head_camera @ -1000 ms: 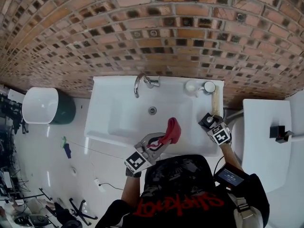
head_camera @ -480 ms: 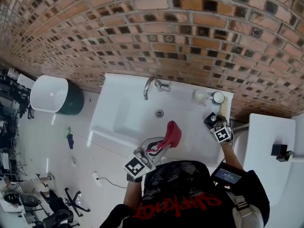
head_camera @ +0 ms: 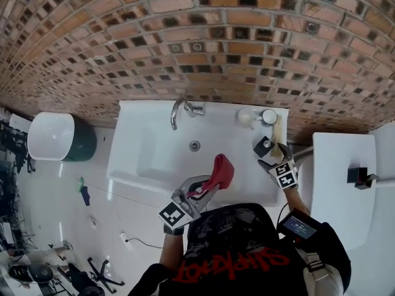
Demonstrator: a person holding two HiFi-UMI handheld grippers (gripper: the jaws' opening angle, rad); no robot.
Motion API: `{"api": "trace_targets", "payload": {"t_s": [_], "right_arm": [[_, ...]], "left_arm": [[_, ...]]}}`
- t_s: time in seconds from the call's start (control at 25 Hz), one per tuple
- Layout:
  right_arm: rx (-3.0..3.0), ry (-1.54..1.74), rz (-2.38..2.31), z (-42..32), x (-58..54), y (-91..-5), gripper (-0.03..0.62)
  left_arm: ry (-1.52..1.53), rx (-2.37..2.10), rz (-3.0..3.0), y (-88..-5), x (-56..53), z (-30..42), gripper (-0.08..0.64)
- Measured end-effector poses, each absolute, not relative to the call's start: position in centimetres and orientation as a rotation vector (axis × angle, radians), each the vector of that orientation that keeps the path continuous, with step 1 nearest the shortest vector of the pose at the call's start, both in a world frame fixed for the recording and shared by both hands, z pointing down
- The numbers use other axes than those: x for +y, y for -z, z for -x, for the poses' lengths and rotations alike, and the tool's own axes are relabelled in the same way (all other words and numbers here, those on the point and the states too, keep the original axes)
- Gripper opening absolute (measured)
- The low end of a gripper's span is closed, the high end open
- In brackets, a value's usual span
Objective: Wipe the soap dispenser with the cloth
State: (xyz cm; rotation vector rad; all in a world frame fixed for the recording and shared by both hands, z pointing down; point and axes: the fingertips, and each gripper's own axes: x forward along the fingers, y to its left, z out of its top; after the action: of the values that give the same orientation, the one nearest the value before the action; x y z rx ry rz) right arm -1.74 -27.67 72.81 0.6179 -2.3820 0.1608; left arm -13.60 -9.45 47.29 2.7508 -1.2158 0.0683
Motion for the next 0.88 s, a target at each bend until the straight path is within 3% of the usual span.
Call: {"api": "trace_targets", "payload": {"t_s": [0.24,0.52,0.64,0.88], "right_arm": [[-2.592,-0.144,-0.864,-0.3,-24.3,-61.5,0.415],[-2.776,-0.131,-1.011,1.2,-17.9,-50.9,0.271],[-2.774,-0.122,-1.114,1.4,-15.5,-49.0,0.233],[-2.670,-0.199,-1.345,-0.5,-10.3,-50.1,0.227]], "left_arm": [[0.009,-1.028,-2.816,-46.6,-10.5,13.0,0.049],[0.048,-0.700,-2.917,-46.4,-10.7,10.2,0.049],[0.048,-0.576,-2.923,-46.8,-9.7,10.1,0.049],[-0.044,-0.255,-2.932,-49.9,-6.9,8.6,0.049]]}}
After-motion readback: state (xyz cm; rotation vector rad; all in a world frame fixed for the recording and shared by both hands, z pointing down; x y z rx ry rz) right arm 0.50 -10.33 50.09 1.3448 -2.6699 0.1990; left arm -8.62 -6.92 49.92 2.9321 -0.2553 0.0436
